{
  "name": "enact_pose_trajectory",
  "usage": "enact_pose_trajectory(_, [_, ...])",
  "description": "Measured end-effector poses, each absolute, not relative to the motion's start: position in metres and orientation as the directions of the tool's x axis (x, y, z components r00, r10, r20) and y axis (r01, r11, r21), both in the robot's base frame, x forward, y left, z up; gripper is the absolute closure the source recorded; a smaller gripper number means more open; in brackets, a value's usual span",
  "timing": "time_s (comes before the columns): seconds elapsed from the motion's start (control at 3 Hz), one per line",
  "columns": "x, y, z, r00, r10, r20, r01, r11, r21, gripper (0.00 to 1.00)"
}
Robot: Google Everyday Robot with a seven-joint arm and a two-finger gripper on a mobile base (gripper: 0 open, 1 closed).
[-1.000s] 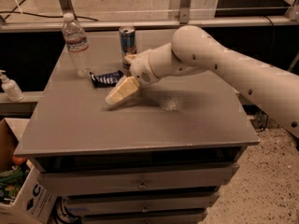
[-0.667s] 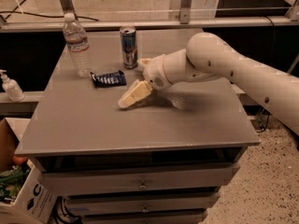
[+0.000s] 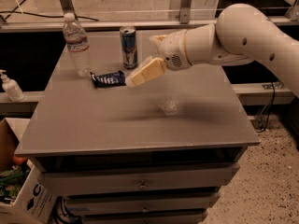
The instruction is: Move rxbar blueberry near water bottle
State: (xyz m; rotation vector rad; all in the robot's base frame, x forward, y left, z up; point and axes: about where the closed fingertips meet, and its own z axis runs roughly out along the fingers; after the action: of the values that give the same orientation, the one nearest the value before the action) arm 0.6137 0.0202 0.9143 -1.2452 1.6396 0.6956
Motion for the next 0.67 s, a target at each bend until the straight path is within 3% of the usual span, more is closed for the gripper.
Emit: enact_pose_trajectory(0.67, [0.62,0.005,0.934,-0.025,-0.426,-0.905,-0.935,0.331,-0.13,0.0])
